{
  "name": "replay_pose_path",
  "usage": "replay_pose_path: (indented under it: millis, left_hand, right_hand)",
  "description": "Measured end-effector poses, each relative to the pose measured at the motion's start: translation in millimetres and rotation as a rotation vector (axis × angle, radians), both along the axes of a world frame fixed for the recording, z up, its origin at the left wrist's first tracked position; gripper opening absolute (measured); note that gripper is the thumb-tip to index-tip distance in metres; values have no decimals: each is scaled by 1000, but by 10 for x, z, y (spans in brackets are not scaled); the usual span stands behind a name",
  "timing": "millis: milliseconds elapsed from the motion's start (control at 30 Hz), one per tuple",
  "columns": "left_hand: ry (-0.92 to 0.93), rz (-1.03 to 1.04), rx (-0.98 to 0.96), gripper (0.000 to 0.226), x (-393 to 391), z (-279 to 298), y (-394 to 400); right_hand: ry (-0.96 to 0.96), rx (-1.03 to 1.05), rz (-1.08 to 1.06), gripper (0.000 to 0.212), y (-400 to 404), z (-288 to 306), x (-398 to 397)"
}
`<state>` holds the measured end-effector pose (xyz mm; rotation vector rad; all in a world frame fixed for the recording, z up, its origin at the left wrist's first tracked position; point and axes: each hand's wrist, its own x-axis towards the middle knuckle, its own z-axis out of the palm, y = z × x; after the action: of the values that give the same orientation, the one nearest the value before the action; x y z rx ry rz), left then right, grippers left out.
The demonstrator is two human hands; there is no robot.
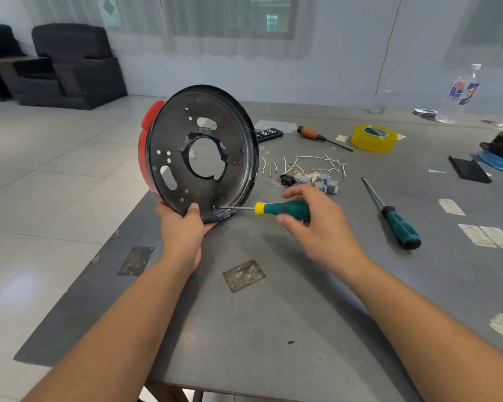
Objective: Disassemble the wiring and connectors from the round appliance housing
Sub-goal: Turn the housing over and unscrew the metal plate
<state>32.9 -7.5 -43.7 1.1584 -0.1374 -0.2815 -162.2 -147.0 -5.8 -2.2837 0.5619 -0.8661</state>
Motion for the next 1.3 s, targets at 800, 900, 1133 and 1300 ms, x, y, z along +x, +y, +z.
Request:
replay_pose_path:
  millis: [800,900,1133,1300]
  left_hand:
    - [-20,-25,3,36,4,-17,-5]
    - [-15,-35,7,35,4,-18,-5]
    - [-8,-31,10,37,-1,-21,-1]
    - [-7,-27,11,36,1,-17,0]
  right_hand:
    - [-175,118,20,30,45,3,-6]
    - [-264,336,126,40,70,-21,-38]
    - [-28,98,-91,26,77,-24,-14]
    - [-64,91,4,29,13,-48,-24]
